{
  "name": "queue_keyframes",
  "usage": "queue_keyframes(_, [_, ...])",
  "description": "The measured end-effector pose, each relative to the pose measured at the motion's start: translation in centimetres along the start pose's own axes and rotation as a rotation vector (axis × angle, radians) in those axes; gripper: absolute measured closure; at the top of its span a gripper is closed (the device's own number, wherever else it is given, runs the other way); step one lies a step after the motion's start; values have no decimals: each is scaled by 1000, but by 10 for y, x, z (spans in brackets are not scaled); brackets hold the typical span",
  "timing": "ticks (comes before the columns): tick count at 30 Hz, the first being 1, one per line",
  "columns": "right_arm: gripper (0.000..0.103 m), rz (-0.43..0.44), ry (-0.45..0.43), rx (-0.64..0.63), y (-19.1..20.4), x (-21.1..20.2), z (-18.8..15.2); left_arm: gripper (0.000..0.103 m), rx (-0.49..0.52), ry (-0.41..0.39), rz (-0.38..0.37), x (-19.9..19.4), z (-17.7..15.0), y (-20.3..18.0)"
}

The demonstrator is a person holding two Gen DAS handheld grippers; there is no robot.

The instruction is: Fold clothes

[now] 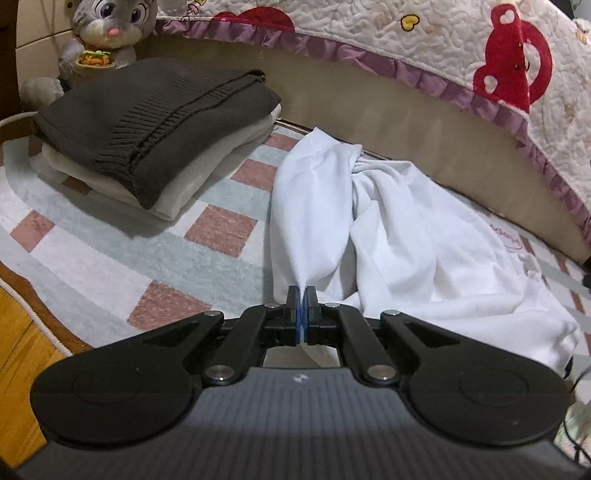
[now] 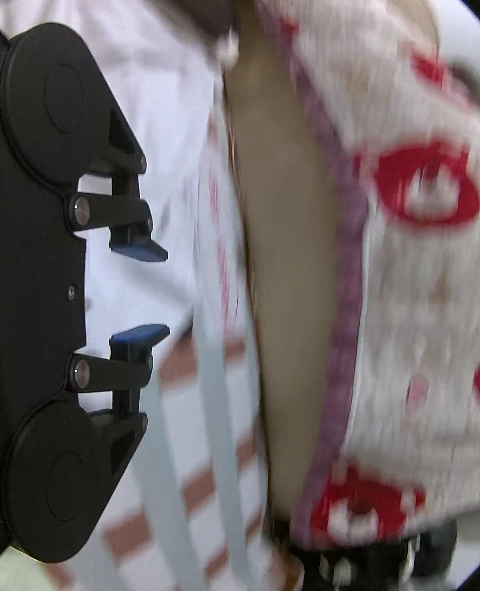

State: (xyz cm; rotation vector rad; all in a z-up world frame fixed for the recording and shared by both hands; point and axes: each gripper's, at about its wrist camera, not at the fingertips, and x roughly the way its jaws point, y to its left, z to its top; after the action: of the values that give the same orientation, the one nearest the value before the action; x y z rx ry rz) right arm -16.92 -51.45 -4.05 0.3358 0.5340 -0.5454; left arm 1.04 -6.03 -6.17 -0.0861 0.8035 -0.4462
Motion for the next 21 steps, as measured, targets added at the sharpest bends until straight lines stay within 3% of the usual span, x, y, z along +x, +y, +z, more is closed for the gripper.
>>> queue_keyframes(2, [56,118,-8,-49,21,-2,-4,102,-4,-13,-12,0,0,2])
queue_keyframes(5, [50,342,58,-152,52,2,-11,102,0,-75,-44,-8,5,1])
queue_keyframes(10, [47,539,175,-304,99,7,-39,102,109,-226,-133,-45,19,-17])
queue_keyframes(12, [47,616,232,-297,113,10,-49,102,143,-102,-157,-38,20,-22])
queue_keyframes(15, [47,730,361,-230,144,15,-66,102,9,54,-163,-12,6,-4])
queue_keyframes(16, [47,756,368,-229,157,12,-73,102,-39,95,-163,-4,0,3])
queue_keyframes(17, [47,782,374,-230,169,9,-80,102,-58,108,-144,-2,-5,8])
queue_keyframes(19, [45,784,378,-353,193,1,-92,102,-73,111,-152,-6,-9,14])
queue_keyframes(21, [44,711,318,-515,214,-8,-103,102,-94,108,-184,-11,-10,18])
